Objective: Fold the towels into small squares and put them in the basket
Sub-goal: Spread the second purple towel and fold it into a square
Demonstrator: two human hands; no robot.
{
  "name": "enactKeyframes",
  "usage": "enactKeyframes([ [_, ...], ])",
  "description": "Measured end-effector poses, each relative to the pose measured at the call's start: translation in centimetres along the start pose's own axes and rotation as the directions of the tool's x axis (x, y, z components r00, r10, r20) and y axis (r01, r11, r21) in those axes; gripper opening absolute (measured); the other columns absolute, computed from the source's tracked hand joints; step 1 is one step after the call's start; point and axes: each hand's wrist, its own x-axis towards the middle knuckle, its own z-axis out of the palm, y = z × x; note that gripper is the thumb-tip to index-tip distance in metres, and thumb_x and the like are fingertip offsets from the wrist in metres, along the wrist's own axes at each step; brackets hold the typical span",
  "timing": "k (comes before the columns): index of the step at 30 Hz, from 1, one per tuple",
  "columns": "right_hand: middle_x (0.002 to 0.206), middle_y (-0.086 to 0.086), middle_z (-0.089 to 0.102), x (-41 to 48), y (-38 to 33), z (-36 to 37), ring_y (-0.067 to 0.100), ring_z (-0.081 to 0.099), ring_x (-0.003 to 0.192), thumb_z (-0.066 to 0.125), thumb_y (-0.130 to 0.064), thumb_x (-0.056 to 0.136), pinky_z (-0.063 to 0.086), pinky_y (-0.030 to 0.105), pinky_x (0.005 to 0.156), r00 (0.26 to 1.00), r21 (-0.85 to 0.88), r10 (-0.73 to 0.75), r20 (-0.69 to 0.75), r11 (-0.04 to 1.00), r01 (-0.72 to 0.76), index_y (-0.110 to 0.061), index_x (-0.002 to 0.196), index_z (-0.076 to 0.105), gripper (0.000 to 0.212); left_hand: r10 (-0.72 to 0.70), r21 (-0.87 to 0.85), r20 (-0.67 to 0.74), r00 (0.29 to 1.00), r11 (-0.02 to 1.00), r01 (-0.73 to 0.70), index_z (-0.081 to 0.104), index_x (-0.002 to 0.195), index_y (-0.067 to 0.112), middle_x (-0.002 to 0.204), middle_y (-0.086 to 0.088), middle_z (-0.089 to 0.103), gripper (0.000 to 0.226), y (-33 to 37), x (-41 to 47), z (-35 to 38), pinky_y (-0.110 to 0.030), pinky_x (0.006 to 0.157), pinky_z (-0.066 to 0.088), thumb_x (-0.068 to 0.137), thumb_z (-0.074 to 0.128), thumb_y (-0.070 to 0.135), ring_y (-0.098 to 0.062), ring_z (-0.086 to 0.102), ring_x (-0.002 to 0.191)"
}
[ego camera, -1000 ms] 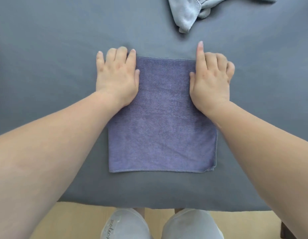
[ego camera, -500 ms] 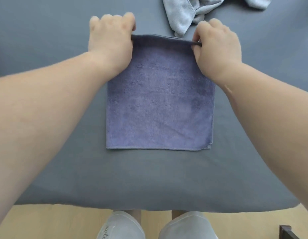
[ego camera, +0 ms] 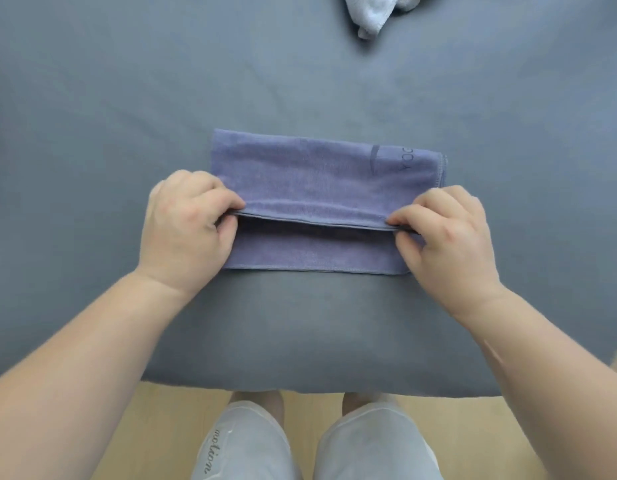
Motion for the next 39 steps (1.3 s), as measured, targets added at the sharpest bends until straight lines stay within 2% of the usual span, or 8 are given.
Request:
enactKeyframes([
  [7,0.08,0.004,0.06,-3.5,-0.6,-0.5,0.033,0.054,0.077,0.065,0.007,0.076,0.042,0.045,0.072,1.0,-0.02,-0.004,-0.024,1.0,0.003,-0.013,0.084,0.075,0.024,0.076,-0.025,-0.019,0.997,0.997,-0.076,0.072,0.08,0.003,0.076,-0.01,0.06,0.013,1.5,-3.9,0.4,-0.044,0.062,0.043,0.077,0.063,-0.006,-0.032,0.05,0.066],
  [13,0.081,0.004,0.062,-5.2,-0.7,0.8,0.034,0.055,0.08,0.063,0.006,0.078,0.041,0.043,0.074,0.996,-0.063,0.074,-0.056,0.995,-0.077,-0.014,0.082,0.075,0.023,0.088,0.0,0.019,0.996,0.996,-0.088,0.069,0.08,0.005,0.074,-0.011,0.056,0.017,1.1,-6.3,1.8,-0.045,0.058,0.04,0.081,0.058,-0.006,-0.031,0.047,0.064],
  [21,0.073,0.005,0.058,-6.7,-1.0,1.5,0.033,0.053,0.071,0.06,0.007,0.074,0.04,0.042,0.068,1.0,-0.086,-0.002,-0.016,0.996,0.0,-0.012,0.075,0.069,0.021,0.1,0.023,0.003,0.995,0.995,-0.1,0.066,0.073,0.004,0.072,-0.011,0.055,0.016,0.4,-7.1,1.9,-0.042,0.056,0.037,0.076,0.058,-0.01,-0.031,0.045,0.062],
  [28,0.068,0.003,0.051,-8.2,-1.2,2.4,0.03,0.048,0.065,0.055,0.009,0.08,0.039,0.039,0.073,0.997,-0.234,-0.064,0.031,0.97,0.069,-0.017,0.07,0.061,0.028,0.127,0.111,0.145,0.981,0.983,-0.144,0.056,0.068,0.005,0.07,-0.012,0.05,0.014,0.0,-8.0,2.6,-0.042,0.054,0.035,0.072,0.056,-0.008,-0.029,0.04,0.062],
  [32,0.071,0.002,0.054,-8.0,-1.2,2.0,0.03,0.051,0.067,0.054,0.001,0.084,0.041,0.041,0.077,0.995,-0.249,-0.091,0.051,0.963,0.101,-0.018,0.071,0.066,0.026,0.107,0.114,0.196,0.975,0.985,-0.131,0.056,0.065,0.006,0.069,-0.01,0.051,0.005,0.3,-7.6,1.9,-0.041,0.055,0.035,0.069,0.053,0.006,-0.029,0.04,0.062],
  [34,0.071,0.001,0.055,-8.0,-1.4,1.1,0.031,0.053,0.07,0.057,-0.012,0.079,0.041,0.043,0.079,0.988,-0.193,-0.109,0.114,0.973,0.129,-0.017,0.072,0.068,0.014,0.103,0.089,0.196,0.975,0.989,-0.122,0.056,0.061,0.008,0.064,-0.007,0.05,0.015,0.8,-7.3,1.2,-0.04,0.057,0.034,0.072,0.054,0.017,-0.029,0.042,0.06],
  [36,0.067,0.001,0.054,-7.4,-2.0,-0.1,0.031,0.053,0.069,0.061,-0.027,0.079,0.041,0.043,0.077,0.983,-0.111,-0.119,0.14,0.985,0.135,-0.016,0.07,0.068,0.016,0.087,0.058,0.148,0.985,0.994,-0.097,0.056,0.059,0.01,0.061,-0.006,0.05,0.029,1.4,-6.6,0.5,-0.04,0.057,0.033,0.084,0.055,0.024,-0.03,0.043,0.058],
  [39,0.065,0.003,0.055,-4.4,-4.1,-0.7,0.032,0.052,0.066,0.058,-0.028,0.091,0.039,0.04,0.068,0.994,-0.027,-0.105,0.038,0.994,0.106,-0.012,0.07,0.067,0.028,0.017,0.074,0.031,0.999,0.997,-0.019,0.068,0.081,0.008,0.08,-0.01,0.06,0.025,3.0,-4.5,0.1,-0.044,0.063,0.04,0.094,0.054,0.025,-0.033,0.049,0.07],
])
